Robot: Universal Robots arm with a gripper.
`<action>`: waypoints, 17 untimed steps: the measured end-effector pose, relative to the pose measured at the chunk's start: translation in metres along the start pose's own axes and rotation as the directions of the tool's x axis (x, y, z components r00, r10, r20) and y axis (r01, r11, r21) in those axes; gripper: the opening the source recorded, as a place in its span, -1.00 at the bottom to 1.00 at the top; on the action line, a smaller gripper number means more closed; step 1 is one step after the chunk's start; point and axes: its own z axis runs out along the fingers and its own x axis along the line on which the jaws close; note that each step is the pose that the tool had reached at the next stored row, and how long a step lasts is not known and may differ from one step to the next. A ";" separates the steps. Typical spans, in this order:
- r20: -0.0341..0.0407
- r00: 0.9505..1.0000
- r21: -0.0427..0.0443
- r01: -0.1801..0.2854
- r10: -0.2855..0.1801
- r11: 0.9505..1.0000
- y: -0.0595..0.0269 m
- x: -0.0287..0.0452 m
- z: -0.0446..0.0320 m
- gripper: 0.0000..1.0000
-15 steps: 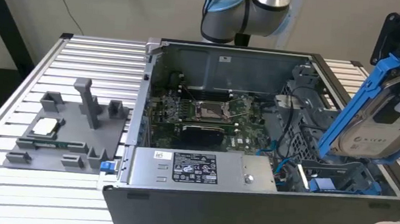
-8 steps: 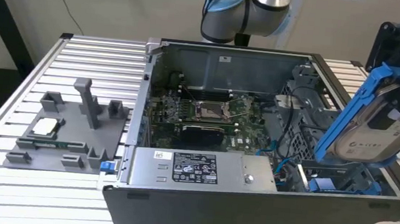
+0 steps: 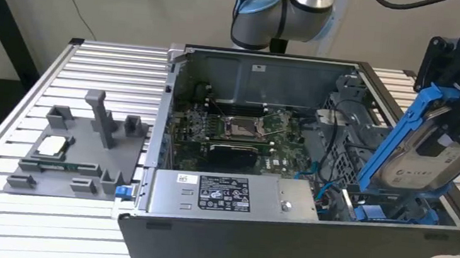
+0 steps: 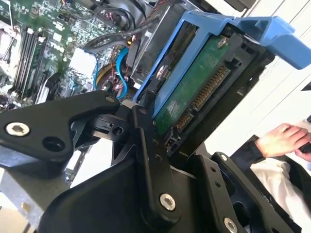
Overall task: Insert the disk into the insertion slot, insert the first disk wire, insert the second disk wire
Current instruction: 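Insert the disk into the insertion slot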
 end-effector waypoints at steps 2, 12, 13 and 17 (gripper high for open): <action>0.000 1.000 -0.001 0.000 0.000 1.000 -0.0008 -0.0001 0.0033 -0.36; 0.001 1.000 -0.004 0.000 0.000 1.000 -0.0038 -0.0007 0.0177 -0.36; 0.001 1.000 -0.004 0.000 0.000 1.000 -0.0041 -0.0010 0.0193 -0.36; 0.002 1.000 -0.004 0.000 0.000 1.000 -0.0050 -0.0026 0.0253 -0.36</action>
